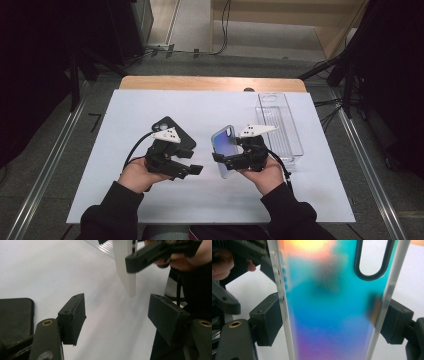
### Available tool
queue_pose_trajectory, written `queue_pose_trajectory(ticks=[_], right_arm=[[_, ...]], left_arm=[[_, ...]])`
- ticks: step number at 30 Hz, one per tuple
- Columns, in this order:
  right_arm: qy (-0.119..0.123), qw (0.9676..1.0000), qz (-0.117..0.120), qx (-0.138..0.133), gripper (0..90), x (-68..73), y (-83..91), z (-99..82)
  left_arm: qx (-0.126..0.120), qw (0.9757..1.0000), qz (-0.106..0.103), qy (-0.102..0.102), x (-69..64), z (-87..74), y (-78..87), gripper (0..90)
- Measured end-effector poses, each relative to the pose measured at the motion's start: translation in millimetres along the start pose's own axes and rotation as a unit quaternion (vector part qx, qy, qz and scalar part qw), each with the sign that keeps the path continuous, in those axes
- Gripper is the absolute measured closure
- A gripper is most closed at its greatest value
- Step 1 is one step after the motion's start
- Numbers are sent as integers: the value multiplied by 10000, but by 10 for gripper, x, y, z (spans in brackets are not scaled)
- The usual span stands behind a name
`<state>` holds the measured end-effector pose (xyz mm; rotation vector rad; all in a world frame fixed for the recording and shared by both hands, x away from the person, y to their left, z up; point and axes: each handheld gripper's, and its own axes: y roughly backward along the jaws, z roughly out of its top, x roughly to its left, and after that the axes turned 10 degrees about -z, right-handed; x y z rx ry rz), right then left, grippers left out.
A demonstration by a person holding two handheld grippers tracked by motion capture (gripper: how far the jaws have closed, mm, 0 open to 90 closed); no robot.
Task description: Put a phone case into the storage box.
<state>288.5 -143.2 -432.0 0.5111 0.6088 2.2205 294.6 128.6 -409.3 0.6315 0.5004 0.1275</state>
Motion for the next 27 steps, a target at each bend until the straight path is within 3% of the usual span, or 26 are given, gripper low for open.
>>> queue_pose_trajectory(ticks=[3, 10, 20, 27], right_arm=[[-8, 10000, -4, -3, 161, 1, 3, -1], [-12, 9999, 106, 57, 161, 2, -7, -5], [29, 9996, 210, 184, 161, -62, 46, 13], [57, 9995, 259, 188, 161, -93, 86, 29]], left_arm=[[71, 9999, 12, -89, 10, -65, -28, 307], [39, 10000, -38, -68, 50, -237, -46, 307], [84, 9999, -6, 71, 110, -512, 2, 308], [135, 9998, 26, 129, 103, -578, 12, 307]])
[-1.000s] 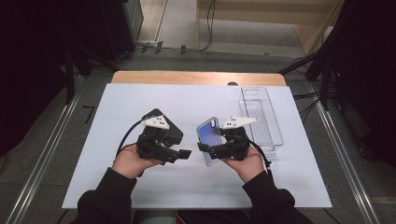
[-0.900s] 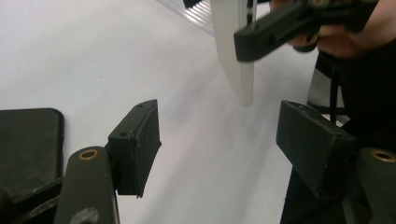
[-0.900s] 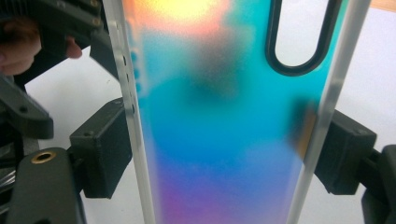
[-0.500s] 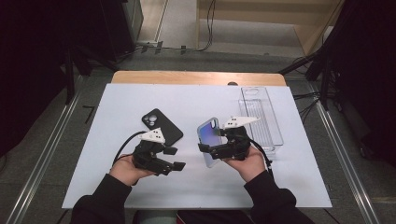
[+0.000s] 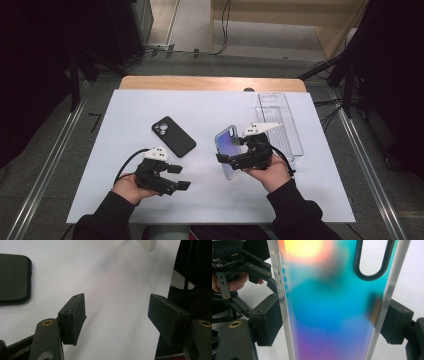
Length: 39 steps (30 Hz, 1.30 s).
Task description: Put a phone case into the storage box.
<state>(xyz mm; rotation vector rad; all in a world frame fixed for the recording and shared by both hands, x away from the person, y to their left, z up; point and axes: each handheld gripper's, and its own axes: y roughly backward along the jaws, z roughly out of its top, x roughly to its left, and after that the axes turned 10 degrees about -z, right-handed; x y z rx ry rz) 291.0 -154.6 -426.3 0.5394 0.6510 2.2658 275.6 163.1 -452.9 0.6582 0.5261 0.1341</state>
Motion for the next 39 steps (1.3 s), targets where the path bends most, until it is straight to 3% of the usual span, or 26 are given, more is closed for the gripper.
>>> queue_pose_trajectory(ticks=[4, 7, 13, 16, 23, 34, 39], right_arm=[[-113, 9999, 6, 28, 161, -32, 46, 19], [-219, 9997, -91, 67, 161, -59, 90, 38], [-296, 9994, -184, -28, 161, -95, 176, 66], [-361, 9986, -376, -87, 161, -136, 240, 89], [-506, 9971, -526, -203, 161, -237, 351, 114], [-741, 9913, -1019, -385, 161, -489, 576, 152], [-806, 9893, -1113, -486, 162, -565, 636, 166]], left_arm=[[-15, 9999, 87, 124, 7, -37, 19, 308], [-46, 9986, 271, 442, 33, -85, 52, 308], [-231, 9975, 414, 515, 17, -121, 106, 308], [-310, 9967, 519, 546, 0, -135, 131, 308], [-442, 9940, 497, 868, 38, -157, 175, 307], [-483, 9920, 637, 974, 55, -185, 205, 307], [-553, 9909, 684, 1018, 38, -199, 213, 307]])
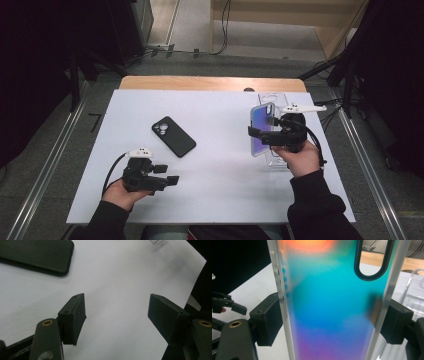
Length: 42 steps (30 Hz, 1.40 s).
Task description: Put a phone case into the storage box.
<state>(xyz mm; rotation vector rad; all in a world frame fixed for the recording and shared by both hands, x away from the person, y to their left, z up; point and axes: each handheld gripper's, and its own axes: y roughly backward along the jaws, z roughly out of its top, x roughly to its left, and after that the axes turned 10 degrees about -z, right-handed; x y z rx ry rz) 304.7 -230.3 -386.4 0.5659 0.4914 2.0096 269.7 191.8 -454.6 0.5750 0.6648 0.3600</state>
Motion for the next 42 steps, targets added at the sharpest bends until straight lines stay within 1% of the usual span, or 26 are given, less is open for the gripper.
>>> queue_pose_trajectory(ticks=[4, 7, 8, 9, 13, 15, 18, 21, 22, 24, 27, 30, 31, 32, 34, 35, 36, 38, 39, 40, 42], right_arm=[[-18, 9998, -171, -44, 162, -67, 18, 26], [-99, 9995, -302, -83, 162, -137, 28, 43], [-99, 9995, -302, -83, 162, -137, 28, 43], [-125, 9992, -363, -85, 162, -182, 30, 55], [-157, 9989, -422, -105, 162, -229, 27, 67], [-210, 9989, -409, -113, 162, -262, 24, 75], [-219, 9984, -504, -131, 161, -301, 13, 91], [-281, 9976, -606, -167, 162, -361, -11, 100], [-281, 9976, -606, -167, 162, -361, -11, 100], [-366, 9966, -716, -165, 161, -399, -32, 99], [-358, 9951, -900, -180, 161, -419, -45, 87], [-398, 9947, -916, -243, 161, -447, -55, 93], [-451, 9942, -945, -259, 161, -486, -68, 114], [-451, 9942, -945, -259, 161, -486, -68, 114], [-486, 9931, -1031, -275, 161, -557, -105, 156], [-537, 9927, -1047, -283, 161, -578, -121, 167], [-537, 9927, -1047, -283, 161, -578, -121, 167], [-630, 9916, -1082, -323, 161, -628, -193, 179], [-623, 9908, -1160, -317, 161, -639, -222, 190], [-623, 9908, -1160, -317, 161, -639, -222, 190], [-598, 9899, -1246, -312, 161, -669, -268, 226]], left_arm=[[-54, 10000, 58, 6, -1, -14, 13, 307], [-100, 9999, 85, 53, 11, -30, 34, 307], [-100, 9999, 85, 53, 11, -30, 34, 307], [-95, 9999, 95, 57, 14, -33, 43, 307], [-112, 9999, 104, 81, 15, -46, 55, 307], [-108, 9998, 113, 80, 17, -54, 57, 307], [-113, 9998, 125, 91, 16, -60, 63, 307], [-146, 9998, 129, 105, 16, -61, 68, 307], [-150, 9997, 134, 112, 18, -60, 68, 307], [-141, 9997, 132, 129, 20, -59, 63, 307], [-122, 9998, 116, 105, 22, -54, 52, 307], [-111, 9998, 124, 117, 20, -54, 45, 307], [-110, 9998, 120, 121, 21, -54, 44, 307], [-109, 9998, 112, 122, 22, -56, 44, 307], [-109, 9998, 118, 113, 24, -59, 44, 307], [-106, 9998, 125, 116, 27, -60, 45, 307], [-112, 9998, 139, 119, 30, -60, 48, 307], [-139, 9997, 109, 139, 36, -58, 52, 307], [-156, 9997, 97, 151, 38, -59, 51, 307], [-151, 9997, 95, 151, 40, -59, 51, 307], [-124, 9998, 109, 143, 39, -59, 45, 307]])
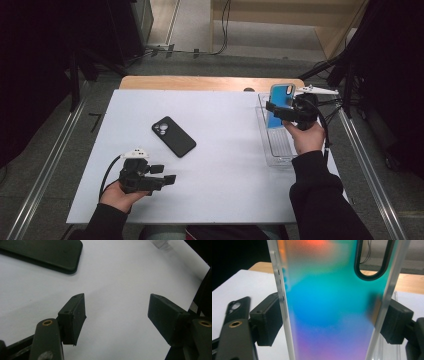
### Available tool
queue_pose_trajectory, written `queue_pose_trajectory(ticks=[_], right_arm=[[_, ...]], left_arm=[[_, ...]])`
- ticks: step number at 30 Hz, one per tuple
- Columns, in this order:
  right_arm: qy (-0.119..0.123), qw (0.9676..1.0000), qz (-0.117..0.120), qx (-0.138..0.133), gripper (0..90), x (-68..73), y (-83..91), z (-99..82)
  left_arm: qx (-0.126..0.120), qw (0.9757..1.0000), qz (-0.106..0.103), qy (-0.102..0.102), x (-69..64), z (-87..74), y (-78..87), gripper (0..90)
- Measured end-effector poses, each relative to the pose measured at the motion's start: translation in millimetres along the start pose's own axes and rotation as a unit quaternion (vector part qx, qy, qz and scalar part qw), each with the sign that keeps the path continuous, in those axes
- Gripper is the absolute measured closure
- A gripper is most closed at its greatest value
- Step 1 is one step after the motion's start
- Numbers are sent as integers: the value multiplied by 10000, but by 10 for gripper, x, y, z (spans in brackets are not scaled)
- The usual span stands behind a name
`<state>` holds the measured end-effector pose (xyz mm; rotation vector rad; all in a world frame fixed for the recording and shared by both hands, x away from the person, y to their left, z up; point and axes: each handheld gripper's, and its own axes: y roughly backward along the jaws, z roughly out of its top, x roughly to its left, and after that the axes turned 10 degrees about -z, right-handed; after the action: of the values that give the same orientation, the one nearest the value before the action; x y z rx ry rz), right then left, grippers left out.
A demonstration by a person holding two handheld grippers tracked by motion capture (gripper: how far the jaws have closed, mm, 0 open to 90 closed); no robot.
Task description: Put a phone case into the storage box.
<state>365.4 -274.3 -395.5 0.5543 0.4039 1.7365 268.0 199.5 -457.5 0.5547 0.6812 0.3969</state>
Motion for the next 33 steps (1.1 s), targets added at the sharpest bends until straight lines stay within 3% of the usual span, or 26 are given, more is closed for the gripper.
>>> queue_pose_trajectory(ticks=[7, 20, 25, 28, 33], right_arm=[[-169, 9998, -79, -1, 161, -77, -157, 193], [-117, 9989, -428, -162, 161, -155, -353, 431], [-147, 9985, -520, -104, 161, -207, -498, 450], [-292, 9984, -490, -25, 161, -244, -591, 448], [-145, 9979, -631, -5, 161, -246, -741, 432]], left_arm=[[3, 10000, 6, 1, -5, 5, 5, 308], [-17, 10000, 41, 13, -1, 7, 8, 309], [7, 10000, 36, -2, -3, 7, 4, 309], [11, 10000, 37, 12, -1, 3, -2, 308], [11, 10000, 28, 12, 0, 2, -4, 309]])
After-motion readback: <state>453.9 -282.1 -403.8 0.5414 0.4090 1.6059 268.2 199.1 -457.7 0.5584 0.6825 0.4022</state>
